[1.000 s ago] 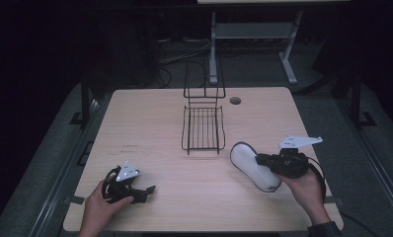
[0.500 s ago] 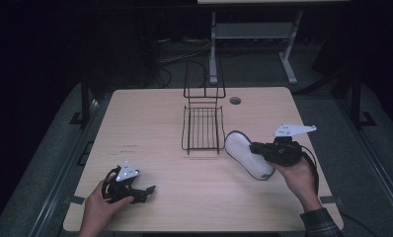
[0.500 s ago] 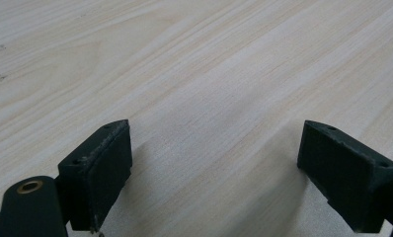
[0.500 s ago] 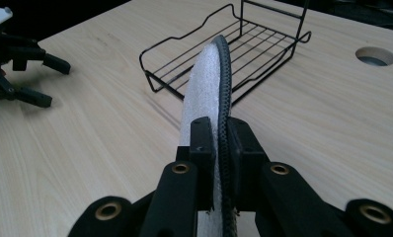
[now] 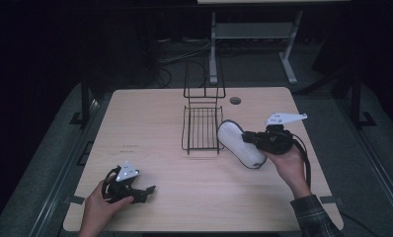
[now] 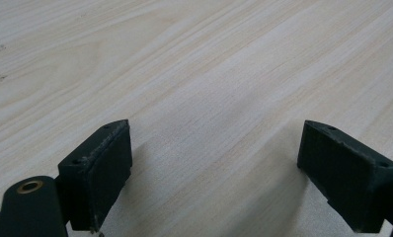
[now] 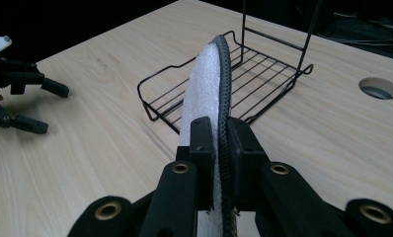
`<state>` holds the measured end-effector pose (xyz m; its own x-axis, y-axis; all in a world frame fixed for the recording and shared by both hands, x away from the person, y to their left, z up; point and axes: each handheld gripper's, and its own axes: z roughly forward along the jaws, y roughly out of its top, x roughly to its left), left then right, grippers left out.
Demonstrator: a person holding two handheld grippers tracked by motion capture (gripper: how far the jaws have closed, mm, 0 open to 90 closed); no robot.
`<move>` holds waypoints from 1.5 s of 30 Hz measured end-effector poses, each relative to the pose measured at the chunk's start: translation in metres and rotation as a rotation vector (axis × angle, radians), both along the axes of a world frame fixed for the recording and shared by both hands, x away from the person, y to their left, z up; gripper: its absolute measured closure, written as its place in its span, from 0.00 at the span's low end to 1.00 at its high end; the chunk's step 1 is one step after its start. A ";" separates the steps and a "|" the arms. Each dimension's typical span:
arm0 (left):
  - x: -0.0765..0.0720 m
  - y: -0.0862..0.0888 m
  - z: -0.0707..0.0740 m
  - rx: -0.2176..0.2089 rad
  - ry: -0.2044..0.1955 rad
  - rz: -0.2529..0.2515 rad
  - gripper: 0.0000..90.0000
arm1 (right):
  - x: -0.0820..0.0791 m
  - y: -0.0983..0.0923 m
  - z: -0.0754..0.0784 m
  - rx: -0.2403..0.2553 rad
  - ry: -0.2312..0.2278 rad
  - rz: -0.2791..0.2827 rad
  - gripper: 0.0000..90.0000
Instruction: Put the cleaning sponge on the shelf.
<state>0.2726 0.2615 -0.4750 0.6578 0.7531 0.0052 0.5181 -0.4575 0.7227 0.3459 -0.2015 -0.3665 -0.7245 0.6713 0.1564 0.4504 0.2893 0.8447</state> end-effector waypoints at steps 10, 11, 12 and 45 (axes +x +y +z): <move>0.000 0.000 0.000 0.000 0.001 -0.001 0.14 | 0.017 0.015 0.007 0.032 -0.021 0.003 0.91; 0.000 0.000 0.000 0.001 0.002 -0.001 0.14 | 0.019 0.016 0.007 0.037 -0.023 0.002 0.91; 0.000 0.000 0.000 0.001 0.002 -0.001 0.14 | 0.021 0.018 0.008 0.043 -0.025 0.003 0.91; 0.000 0.000 0.000 0.001 0.002 -0.001 0.14 | 0.087 0.073 -0.003 0.077 0.050 0.032 0.91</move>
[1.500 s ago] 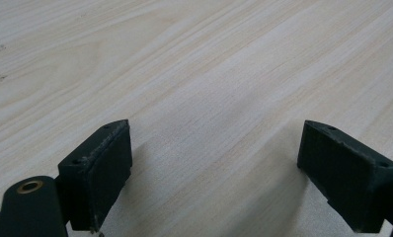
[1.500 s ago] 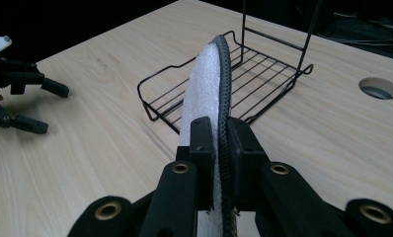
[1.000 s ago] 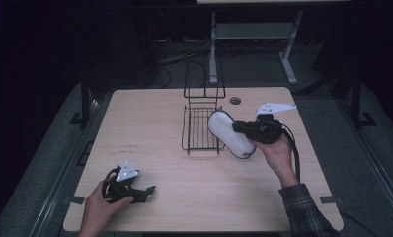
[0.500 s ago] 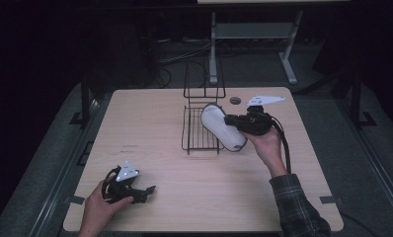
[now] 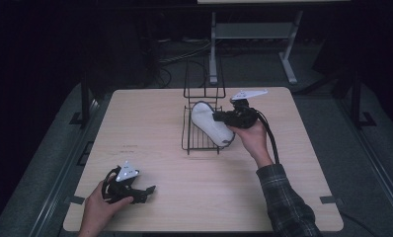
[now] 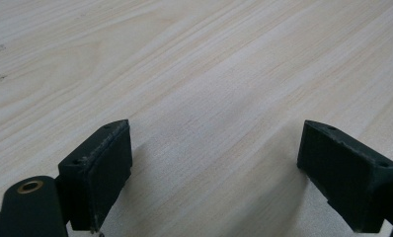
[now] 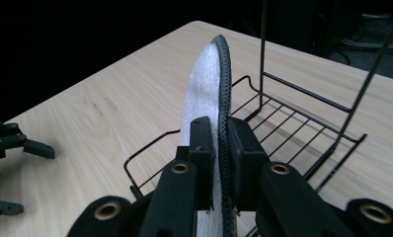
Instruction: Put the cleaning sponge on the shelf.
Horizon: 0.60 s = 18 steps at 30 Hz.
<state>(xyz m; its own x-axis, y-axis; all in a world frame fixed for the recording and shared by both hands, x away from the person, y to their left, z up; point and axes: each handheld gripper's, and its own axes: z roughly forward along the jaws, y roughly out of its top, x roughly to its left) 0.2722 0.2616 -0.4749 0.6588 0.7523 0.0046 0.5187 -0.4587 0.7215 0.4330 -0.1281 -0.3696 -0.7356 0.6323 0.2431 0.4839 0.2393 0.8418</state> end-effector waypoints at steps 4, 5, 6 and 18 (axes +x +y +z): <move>0.000 0.000 0.000 0.000 0.000 0.000 0.14 | 0.009 0.007 -0.004 -0.001 0.010 0.005 0.91; 0.000 0.000 0.000 0.000 0.000 0.000 0.14 | 0.012 0.010 -0.006 0.001 0.027 0.011 0.91; 0.000 0.000 0.000 0.000 0.000 0.000 0.14 | 0.014 0.011 -0.008 -0.011 0.028 0.018 0.91; 0.000 0.000 0.000 0.001 0.000 -0.001 0.14 | 0.030 0.022 -0.022 -0.033 0.056 -0.003 0.90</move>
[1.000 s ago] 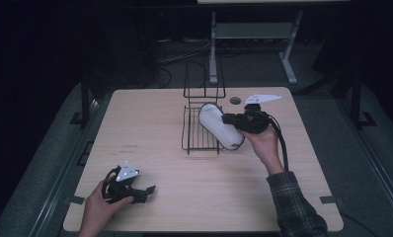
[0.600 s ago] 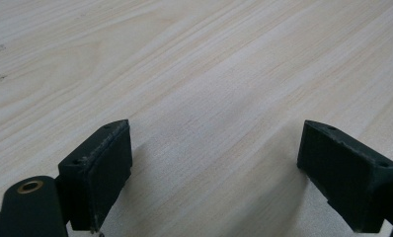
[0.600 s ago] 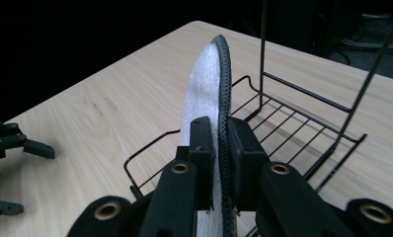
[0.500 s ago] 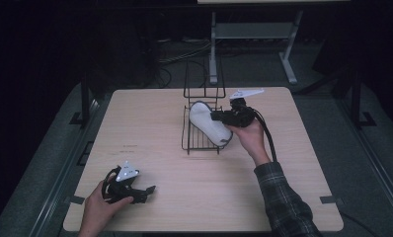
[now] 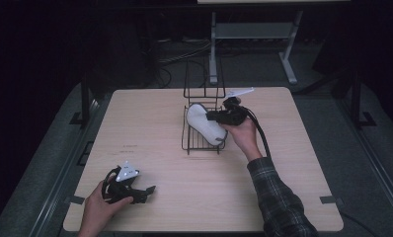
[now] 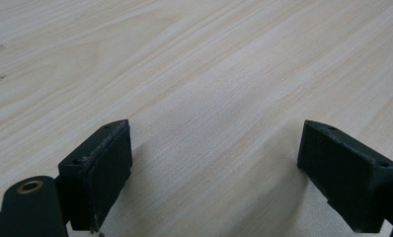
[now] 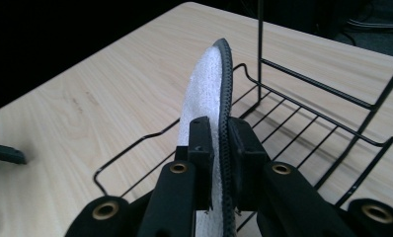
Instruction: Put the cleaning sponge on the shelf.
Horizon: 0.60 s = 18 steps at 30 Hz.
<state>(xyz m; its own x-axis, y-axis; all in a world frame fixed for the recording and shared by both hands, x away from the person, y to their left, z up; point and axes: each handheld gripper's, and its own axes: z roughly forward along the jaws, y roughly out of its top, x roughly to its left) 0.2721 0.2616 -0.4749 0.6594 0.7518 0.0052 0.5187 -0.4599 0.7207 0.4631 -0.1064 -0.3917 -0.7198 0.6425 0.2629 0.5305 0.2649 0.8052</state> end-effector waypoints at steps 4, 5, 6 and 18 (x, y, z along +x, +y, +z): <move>0.000 0.000 0.000 0.000 0.000 0.000 0.14 | 0.004 -0.001 -0.004 -0.011 -0.009 -0.016 0.89; 0.000 0.000 0.000 0.000 0.000 0.001 0.14 | 0.005 -0.002 -0.005 -0.012 -0.011 -0.020 0.89; 0.000 0.000 0.000 0.000 0.000 0.000 0.14 | 0.006 -0.002 -0.006 -0.013 -0.011 -0.022 0.88; 0.000 0.000 0.000 0.001 0.000 0.001 0.14 | 0.018 -0.007 -0.020 -0.035 0.005 -0.073 0.84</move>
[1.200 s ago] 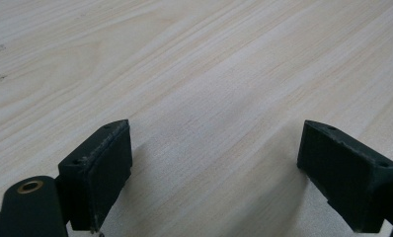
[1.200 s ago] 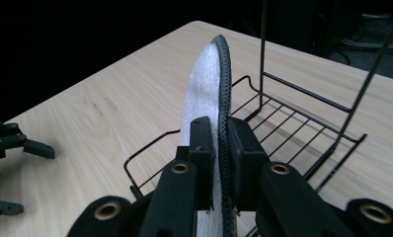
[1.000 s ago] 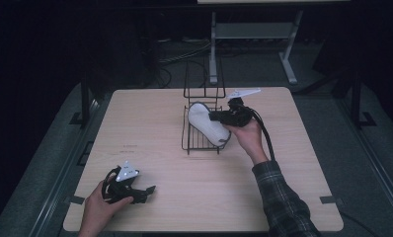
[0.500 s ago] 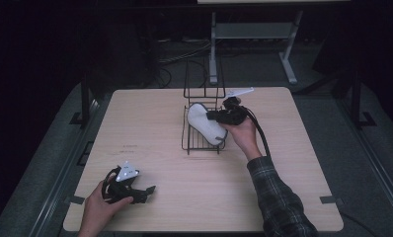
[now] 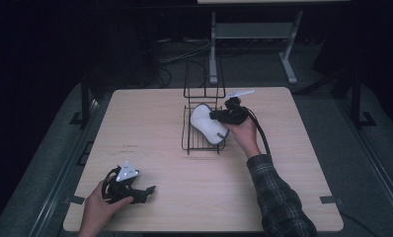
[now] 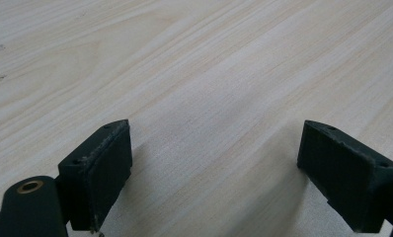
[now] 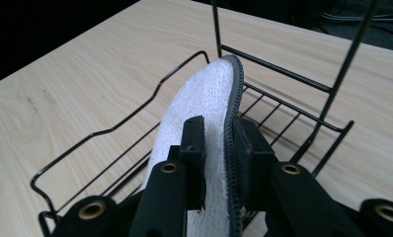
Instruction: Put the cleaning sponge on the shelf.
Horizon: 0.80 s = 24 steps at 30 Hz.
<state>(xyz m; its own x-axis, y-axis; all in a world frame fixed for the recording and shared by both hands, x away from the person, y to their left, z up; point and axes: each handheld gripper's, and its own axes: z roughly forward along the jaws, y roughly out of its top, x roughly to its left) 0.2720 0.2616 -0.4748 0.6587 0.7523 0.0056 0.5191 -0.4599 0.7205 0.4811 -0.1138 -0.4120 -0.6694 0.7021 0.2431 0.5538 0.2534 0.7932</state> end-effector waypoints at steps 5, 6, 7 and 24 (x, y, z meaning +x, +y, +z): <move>0.000 0.000 0.000 0.000 0.000 0.000 0.14 | 0.002 -0.002 -0.003 -0.009 0.003 -0.017 0.83; 0.000 0.000 0.000 0.000 0.000 0.000 0.14 | 0.003 -0.002 -0.004 -0.010 0.001 -0.018 0.82; 0.000 0.000 0.000 0.000 0.000 0.000 0.14 | 0.003 -0.002 -0.004 -0.015 0.004 -0.025 0.81; 0.000 0.000 0.000 0.000 0.000 0.000 0.14 | 0.001 -0.011 0.000 -0.047 -0.023 -0.063 0.74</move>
<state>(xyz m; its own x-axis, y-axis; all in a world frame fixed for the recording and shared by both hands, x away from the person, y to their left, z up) 0.2720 0.2616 -0.4748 0.6590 0.7521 0.0059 0.5187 -0.4602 0.7206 0.4825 -0.1248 -0.4124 -0.6285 0.7533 0.1936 0.5514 0.2560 0.7940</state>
